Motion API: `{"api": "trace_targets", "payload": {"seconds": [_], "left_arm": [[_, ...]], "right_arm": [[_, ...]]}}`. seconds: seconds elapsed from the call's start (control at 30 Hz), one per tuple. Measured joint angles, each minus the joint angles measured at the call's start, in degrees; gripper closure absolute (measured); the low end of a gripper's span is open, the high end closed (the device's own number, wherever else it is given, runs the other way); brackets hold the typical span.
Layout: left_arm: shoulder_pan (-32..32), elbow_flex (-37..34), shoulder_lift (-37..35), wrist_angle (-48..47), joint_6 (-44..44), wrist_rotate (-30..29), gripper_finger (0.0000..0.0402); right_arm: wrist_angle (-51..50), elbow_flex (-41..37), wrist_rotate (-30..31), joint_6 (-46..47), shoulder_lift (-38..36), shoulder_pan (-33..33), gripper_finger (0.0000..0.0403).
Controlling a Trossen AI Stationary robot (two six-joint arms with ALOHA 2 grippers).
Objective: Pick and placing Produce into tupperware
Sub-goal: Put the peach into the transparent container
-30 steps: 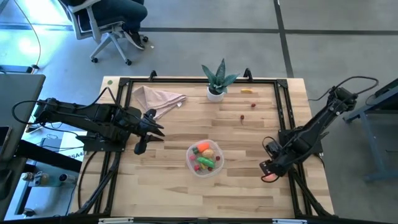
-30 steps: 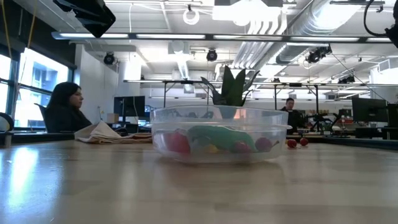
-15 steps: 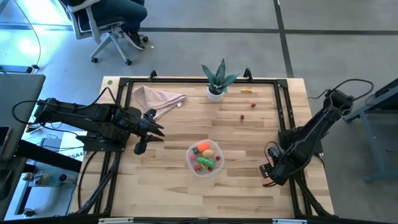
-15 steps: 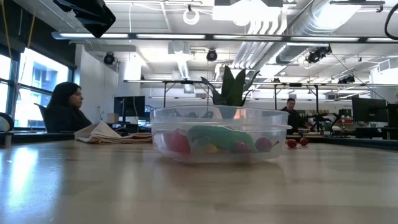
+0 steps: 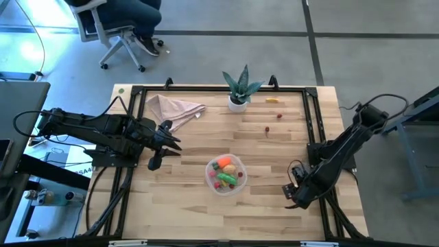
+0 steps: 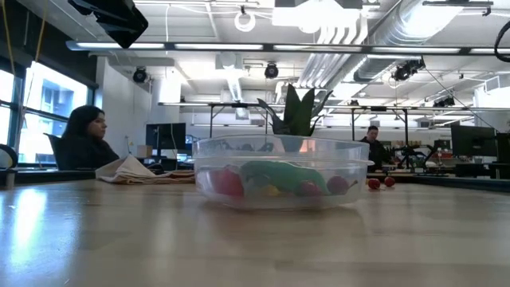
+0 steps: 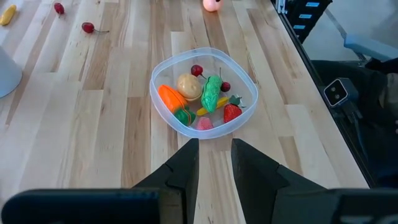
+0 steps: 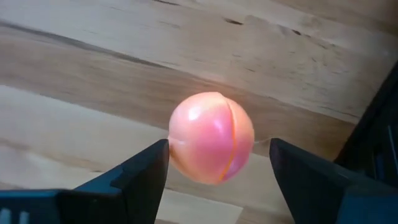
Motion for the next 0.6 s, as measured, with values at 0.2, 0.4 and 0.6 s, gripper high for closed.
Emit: {"api": "trace_targets", "payload": {"seconds": [0.2,0.4,0.6], "left_arm": [[0.0,0.0,0.0,0.0,0.0,0.0,0.0318],[0.0,0.0,0.0,0.0,0.0,0.0,0.0318],[0.0,0.0,0.0,0.0,0.0,0.0,0.0318]], "right_arm": [[0.9,0.0,-0.8,0.2,2.2,0.0,0.0132],[2.2,0.0,-0.9,-0.2,4.2,0.0,0.0132],[2.3,0.0,-0.5,-0.2,5.4,0.0,0.0132]]}}
